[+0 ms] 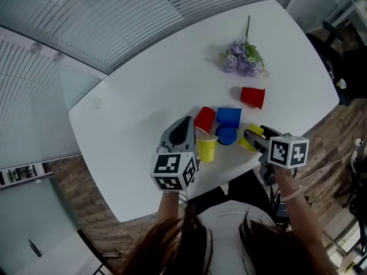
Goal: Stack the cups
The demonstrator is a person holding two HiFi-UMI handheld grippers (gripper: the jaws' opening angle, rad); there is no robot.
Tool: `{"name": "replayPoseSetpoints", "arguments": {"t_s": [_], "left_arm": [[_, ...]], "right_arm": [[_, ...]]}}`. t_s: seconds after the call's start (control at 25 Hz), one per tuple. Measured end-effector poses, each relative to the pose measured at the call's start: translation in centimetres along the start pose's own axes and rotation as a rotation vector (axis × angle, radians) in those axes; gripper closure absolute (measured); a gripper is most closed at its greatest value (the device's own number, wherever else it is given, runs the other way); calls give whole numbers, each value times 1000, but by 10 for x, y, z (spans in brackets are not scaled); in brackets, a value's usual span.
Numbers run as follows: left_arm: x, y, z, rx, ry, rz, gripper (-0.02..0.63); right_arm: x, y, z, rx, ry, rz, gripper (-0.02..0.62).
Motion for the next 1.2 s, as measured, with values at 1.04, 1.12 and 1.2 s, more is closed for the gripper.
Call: {"name": "replayPoseSetpoints", "arguments": {"t_s": [1.04, 1.12, 1.2], "left_arm": [[-20, 9, 14, 7, 47, -40, 589], [-23, 8, 16, -3, 53, -65, 589], [-27, 8, 17, -13, 58, -89, 589]], "right_arm": [[-10, -24, -18, -704, 504, 58, 281], [-9, -27, -20, -730, 521, 42, 281], [-9, -30, -21, -753, 538, 23, 281]]}}
Point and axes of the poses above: the fingertips, and each gripper's own axes: x forward along the fingers, y to its right, z out of its underside, the point moved 3 cm from there along -x, backward along the fingers, and after that the axes turned 3 degrees about z, right-handed, at the moved point
